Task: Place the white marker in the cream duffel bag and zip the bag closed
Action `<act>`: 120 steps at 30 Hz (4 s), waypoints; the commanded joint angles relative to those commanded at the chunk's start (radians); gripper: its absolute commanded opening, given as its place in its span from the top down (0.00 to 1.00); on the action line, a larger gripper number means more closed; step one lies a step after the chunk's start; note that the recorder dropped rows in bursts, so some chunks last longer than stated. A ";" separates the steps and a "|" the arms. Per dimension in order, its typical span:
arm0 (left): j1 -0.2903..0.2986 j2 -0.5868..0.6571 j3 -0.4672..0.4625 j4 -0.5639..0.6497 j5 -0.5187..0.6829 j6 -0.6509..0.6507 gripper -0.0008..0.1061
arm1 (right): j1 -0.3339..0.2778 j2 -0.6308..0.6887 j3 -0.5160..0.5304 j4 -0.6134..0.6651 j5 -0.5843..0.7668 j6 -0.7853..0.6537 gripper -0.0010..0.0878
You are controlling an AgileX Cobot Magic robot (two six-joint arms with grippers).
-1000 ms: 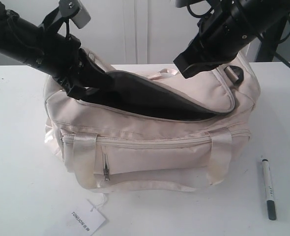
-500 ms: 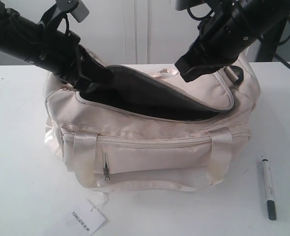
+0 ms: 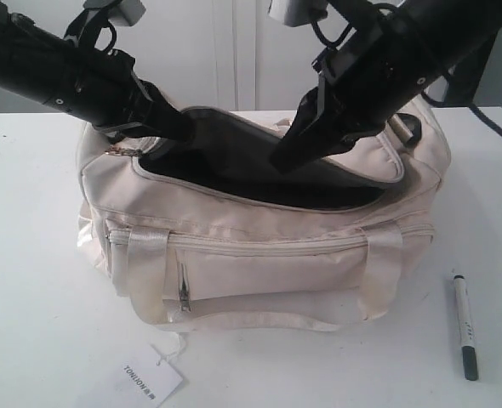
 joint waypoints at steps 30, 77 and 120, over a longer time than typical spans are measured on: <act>0.000 0.002 0.000 0.039 0.010 0.000 0.99 | 0.084 0.029 0.212 0.223 -0.378 -0.482 0.50; 0.000 0.002 0.000 0.039 0.023 0.000 0.99 | 0.084 0.192 0.212 0.417 -0.166 -0.569 0.99; 0.000 0.009 0.000 0.038 -0.709 0.078 0.99 | 0.084 0.155 0.212 0.419 -0.077 -0.569 0.99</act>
